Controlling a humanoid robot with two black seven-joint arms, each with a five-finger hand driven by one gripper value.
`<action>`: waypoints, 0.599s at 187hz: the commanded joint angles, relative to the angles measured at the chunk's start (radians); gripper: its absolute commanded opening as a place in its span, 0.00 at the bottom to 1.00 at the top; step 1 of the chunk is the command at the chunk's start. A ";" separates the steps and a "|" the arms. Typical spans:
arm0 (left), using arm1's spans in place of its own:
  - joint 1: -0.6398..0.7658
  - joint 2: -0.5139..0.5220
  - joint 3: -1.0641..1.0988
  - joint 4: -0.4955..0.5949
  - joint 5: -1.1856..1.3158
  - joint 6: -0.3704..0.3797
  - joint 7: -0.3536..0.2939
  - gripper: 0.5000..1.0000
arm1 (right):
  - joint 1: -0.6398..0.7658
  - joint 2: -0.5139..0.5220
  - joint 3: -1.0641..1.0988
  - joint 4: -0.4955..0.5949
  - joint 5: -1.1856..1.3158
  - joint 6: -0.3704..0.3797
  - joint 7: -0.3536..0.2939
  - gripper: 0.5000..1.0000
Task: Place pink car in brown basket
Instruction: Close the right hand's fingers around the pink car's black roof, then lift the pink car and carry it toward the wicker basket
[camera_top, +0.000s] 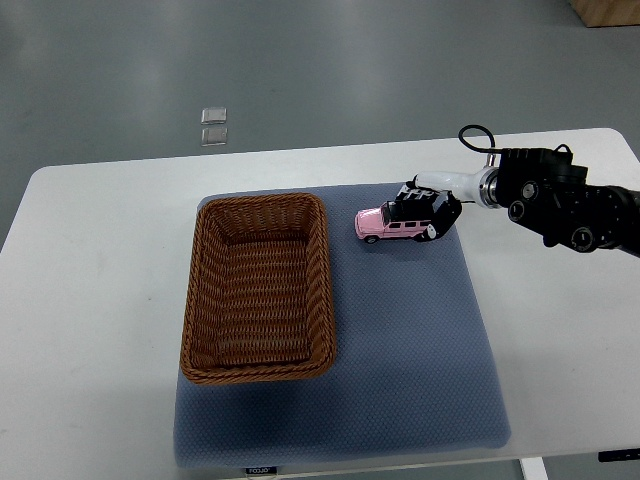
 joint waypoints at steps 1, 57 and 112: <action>0.001 0.000 -0.001 0.003 0.000 0.000 0.000 1.00 | -0.003 0.020 -0.001 -0.008 -0.001 -0.012 0.001 0.21; 0.001 0.000 -0.001 0.007 0.000 0.000 0.000 1.00 | 0.018 0.024 0.001 -0.019 -0.008 -0.020 0.006 0.00; 0.001 0.000 -0.001 0.002 0.000 0.000 0.000 1.00 | 0.095 -0.043 0.007 0.004 0.004 0.001 0.008 0.00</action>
